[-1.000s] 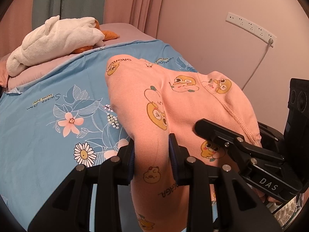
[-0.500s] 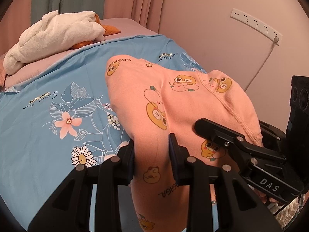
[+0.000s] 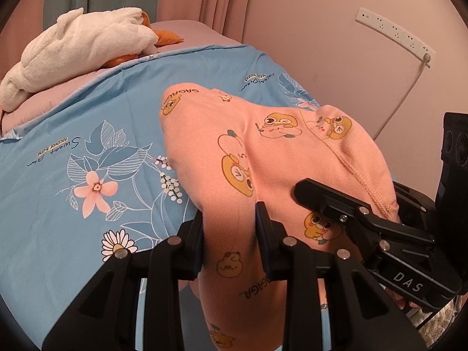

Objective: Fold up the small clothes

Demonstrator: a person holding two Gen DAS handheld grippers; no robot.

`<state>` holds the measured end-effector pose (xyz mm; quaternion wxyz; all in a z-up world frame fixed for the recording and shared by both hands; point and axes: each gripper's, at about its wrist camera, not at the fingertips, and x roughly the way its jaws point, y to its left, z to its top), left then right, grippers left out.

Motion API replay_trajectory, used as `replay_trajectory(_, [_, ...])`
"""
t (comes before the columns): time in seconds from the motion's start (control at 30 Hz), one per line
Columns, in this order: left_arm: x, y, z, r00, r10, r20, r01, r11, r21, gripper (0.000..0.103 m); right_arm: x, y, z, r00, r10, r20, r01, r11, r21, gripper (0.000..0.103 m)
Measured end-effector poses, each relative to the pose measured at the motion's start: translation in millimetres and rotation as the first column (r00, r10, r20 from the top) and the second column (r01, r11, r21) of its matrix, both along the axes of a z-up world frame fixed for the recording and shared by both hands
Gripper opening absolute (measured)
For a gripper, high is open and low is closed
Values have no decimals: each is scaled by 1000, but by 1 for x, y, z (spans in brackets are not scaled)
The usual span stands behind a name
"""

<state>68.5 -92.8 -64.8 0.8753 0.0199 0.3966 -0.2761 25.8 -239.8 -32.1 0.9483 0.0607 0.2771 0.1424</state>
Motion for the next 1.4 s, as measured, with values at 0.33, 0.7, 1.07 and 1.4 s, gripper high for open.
replay_trajectory(0.33, [15, -7, -9, 1000, -5, -15, 5, 1000, 10, 30, 16, -6, -7, 1000, -9, -18, 9, 1000, 1, 28])
replay_trajectory(0.7, [34, -20, -25, 998, -26, -56, 27, 1000, 14, 31, 31, -15, -18, 997, -39, -62, 40, 999, 8, 28])
replay_trajectory(1.07, [56, -32, -43, 992, -56, -109, 55, 998, -18, 31, 44, -29, -30, 992, -76, -100, 77, 997, 7, 28])
replay_trajectory(1.4, [76, -50, -72, 977, -58, -204, 58, 998, -4, 32, 63, -50, -55, 975, -105, -196, 114, 993, 34, 28])
